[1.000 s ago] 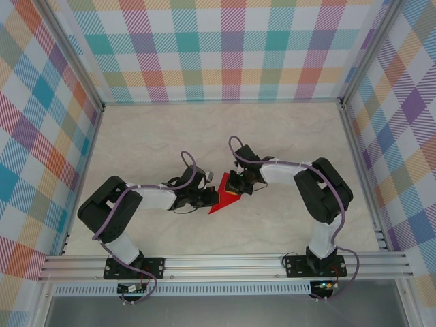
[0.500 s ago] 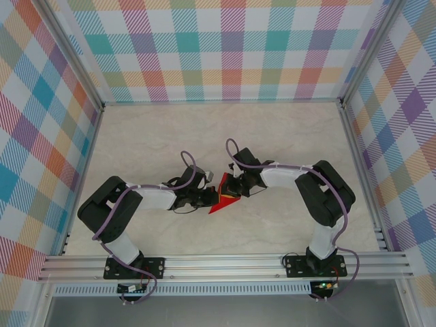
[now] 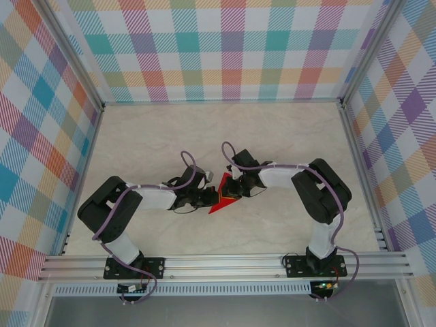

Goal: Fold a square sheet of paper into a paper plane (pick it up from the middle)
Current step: Fourth fold the wing at the center of the table.

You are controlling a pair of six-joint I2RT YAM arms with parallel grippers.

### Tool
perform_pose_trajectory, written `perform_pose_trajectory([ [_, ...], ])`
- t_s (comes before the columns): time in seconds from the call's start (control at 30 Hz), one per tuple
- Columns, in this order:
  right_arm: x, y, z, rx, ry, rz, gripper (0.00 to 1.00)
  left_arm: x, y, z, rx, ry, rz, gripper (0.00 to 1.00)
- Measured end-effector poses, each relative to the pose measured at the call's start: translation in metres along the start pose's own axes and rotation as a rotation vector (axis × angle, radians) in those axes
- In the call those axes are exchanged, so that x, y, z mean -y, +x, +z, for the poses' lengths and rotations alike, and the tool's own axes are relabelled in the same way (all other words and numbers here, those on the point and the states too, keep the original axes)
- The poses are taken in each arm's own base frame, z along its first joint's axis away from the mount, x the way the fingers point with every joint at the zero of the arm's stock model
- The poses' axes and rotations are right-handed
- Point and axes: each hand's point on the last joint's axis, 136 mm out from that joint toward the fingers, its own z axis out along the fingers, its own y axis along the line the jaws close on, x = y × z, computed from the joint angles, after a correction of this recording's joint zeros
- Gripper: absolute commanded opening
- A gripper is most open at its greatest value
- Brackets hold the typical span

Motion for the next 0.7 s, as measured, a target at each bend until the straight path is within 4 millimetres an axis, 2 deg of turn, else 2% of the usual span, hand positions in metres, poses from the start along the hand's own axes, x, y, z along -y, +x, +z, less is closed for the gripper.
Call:
perform_pose_trajectory([
  [0.4,0.024,-0.035,-0.022,0.111,0.052,0.014,0.1,0.001,-0.001,0.0,0.001,0.0,0.001,0.0],
  [0.47,0.019,-0.041,-0.031,0.14,0.044,0.002,0.1,0.0,0.0,0.0,-0.003,-0.002,-0.001,0.0],
  [0.6,-0.003,-0.044,-0.052,0.197,-0.021,-0.048,0.1,0.0,0.0,0.0,-0.004,-0.004,-0.002,0.0],
  [0.7,-0.015,-0.039,-0.051,0.19,-0.054,-0.077,0.1,0.0,0.0,0.0,-0.004,-0.004,-0.002,0.0],
])
